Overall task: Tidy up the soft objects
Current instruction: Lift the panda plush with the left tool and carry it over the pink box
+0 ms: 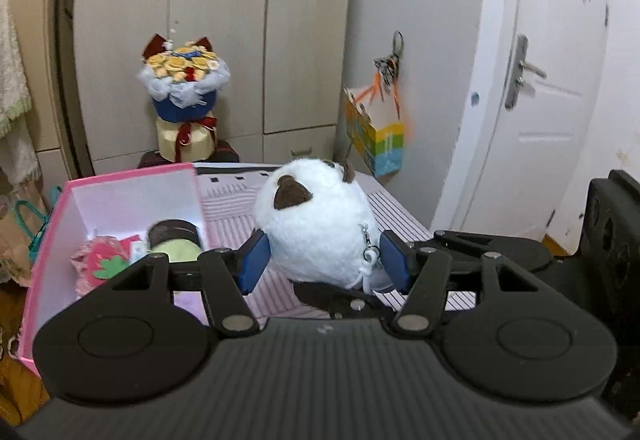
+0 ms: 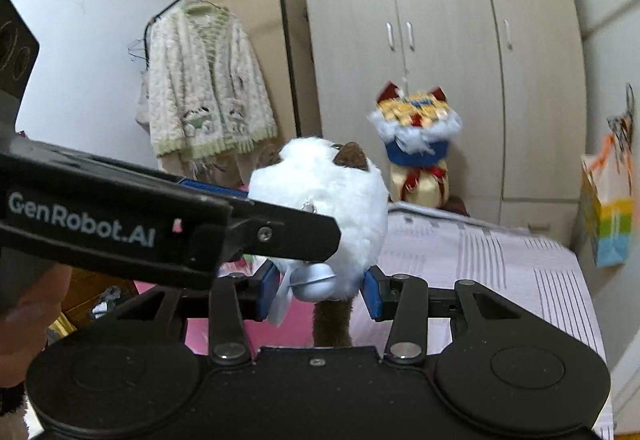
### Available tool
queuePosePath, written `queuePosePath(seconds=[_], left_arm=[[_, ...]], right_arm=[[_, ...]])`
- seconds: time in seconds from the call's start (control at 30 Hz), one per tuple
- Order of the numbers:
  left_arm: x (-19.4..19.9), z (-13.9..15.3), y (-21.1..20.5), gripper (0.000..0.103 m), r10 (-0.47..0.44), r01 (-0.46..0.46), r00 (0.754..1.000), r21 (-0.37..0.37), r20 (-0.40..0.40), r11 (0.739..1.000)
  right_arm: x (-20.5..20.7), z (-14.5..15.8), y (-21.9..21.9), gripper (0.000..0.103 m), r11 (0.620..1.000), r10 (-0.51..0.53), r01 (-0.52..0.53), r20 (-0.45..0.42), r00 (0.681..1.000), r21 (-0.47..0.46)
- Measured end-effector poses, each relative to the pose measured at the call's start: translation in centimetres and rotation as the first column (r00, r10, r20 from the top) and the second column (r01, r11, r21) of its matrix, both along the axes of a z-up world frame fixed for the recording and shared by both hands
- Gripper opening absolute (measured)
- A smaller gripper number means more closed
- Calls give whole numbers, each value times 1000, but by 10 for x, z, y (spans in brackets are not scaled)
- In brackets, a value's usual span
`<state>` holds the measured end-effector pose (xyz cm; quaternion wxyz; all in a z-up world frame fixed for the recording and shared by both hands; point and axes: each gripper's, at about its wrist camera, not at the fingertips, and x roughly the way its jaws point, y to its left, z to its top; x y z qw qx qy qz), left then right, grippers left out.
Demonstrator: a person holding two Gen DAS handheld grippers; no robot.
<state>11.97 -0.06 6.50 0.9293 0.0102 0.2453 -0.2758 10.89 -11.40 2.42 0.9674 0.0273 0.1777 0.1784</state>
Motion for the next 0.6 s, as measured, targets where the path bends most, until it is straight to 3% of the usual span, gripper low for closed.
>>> queuePosePath(seconds=[0.27, 0.5, 0.6], left_arm=[[21, 16, 51, 58, 87, -88, 996, -48, -14, 995], [31, 3, 87, 59, 180, -183, 982, -63, -58, 981], [40, -7, 96, 59, 205, -211, 974, -51, -93, 976]], right_arm=[[28, 11, 43, 49, 994, 107, -107, 40, 993, -4], [56, 2, 77, 50, 969, 245, -246, -26, 969, -37], [70, -8, 86, 50, 961, 275, -277, -93, 957, -3]])
